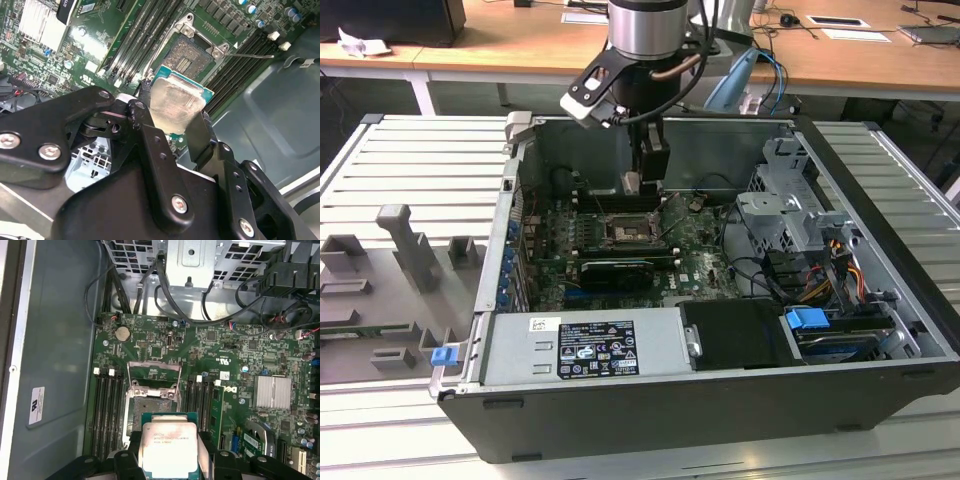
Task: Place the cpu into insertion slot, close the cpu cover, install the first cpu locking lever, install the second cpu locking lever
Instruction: 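Place the cpu into insertion slot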
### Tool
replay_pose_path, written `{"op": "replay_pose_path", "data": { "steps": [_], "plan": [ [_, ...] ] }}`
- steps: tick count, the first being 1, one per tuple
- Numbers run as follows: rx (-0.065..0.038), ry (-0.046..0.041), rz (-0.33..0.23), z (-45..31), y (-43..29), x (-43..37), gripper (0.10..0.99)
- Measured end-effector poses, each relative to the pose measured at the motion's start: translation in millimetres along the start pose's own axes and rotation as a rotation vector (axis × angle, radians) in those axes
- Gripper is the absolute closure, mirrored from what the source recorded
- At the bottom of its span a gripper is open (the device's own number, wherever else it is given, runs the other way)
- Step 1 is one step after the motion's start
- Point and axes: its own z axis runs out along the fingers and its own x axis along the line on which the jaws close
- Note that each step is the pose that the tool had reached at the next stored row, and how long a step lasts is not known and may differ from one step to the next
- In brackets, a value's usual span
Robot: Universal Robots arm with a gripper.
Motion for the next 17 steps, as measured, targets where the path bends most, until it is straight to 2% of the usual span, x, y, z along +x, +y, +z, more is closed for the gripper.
{"op": "replay_pose_path", "data": {
  "steps": [4, 17],
  "plan": [
    [0.0, -0.0001, 0.0, 5.9, -0.4, -0.2, 0.561],
    [0.0, 0.0001, 0.0, 10.2, -0.7, -0.3, 0.561]
  ]
}}
